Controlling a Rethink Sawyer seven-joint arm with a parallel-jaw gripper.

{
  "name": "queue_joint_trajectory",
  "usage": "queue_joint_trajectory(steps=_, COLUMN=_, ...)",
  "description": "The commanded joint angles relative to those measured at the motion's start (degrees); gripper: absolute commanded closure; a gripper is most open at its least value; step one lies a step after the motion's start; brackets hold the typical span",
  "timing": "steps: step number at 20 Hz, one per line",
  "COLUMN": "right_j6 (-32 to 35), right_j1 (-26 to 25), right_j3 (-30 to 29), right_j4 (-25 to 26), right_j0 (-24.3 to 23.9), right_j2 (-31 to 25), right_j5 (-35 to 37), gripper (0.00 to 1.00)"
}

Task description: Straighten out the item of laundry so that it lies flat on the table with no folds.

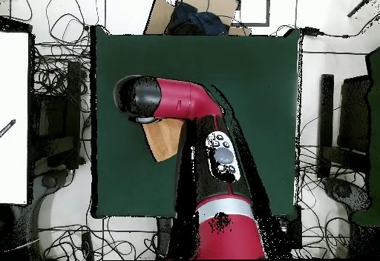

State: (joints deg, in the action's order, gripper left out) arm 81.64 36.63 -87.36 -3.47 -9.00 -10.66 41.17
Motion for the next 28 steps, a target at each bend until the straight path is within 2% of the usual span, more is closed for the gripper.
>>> queue_joint_trajectory(steps=1, right_j6=16.71, right_j1=-0.54, right_j3=-0.84, right_j4=-3.27, right_j0=1.67, right_j2=1.22, right_j5=-1.53, gripper=1.00)
queue_joint_trajectory(steps=13, right_j6=15.49, right_j1=-0.76, right_j3=-1.42, right_j4=-5.26, right_j0=2.57, right_j2=1.33, right_j5=-3.73, gripper=1.00)
queue_joint_trajectory(steps=14, right_j6=15.06, right_j1=-0.83, right_j3=-1.29, right_j4=-5.05, right_j0=2.55, right_j2=1.38, right_j5=-4.89, gripper=0.00)
queue_joint_trajectory(steps=24, right_j6=14.31, right_j1=-1.15, right_j3=-0.76, right_j4=-4.89, right_j0=3.03, right_j2=2.06, right_j5=-4.60, gripper=0.00)
queue_joint_trajectory(steps=28, right_j6=15.90, right_j1=-1.03, right_j3=-2.11, right_j4=-5.84, right_j0=3.33, right_j2=2.63, right_j5=-5.23, gripper=0.00)
